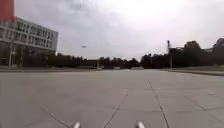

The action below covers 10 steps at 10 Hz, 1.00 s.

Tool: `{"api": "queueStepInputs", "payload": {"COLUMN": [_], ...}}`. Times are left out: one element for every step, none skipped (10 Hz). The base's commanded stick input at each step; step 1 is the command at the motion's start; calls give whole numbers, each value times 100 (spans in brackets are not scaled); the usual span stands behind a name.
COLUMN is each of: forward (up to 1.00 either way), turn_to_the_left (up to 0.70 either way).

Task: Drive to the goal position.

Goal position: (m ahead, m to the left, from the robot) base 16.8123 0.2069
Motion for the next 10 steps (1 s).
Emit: {"api": "queueStepInputs", "payload": {"forward": [50,50,50,50,50,50,50,50,50,50], "turn_to_the_left": [0,0,0,-2,-4,-7,-9,-11,-13,-14]}}
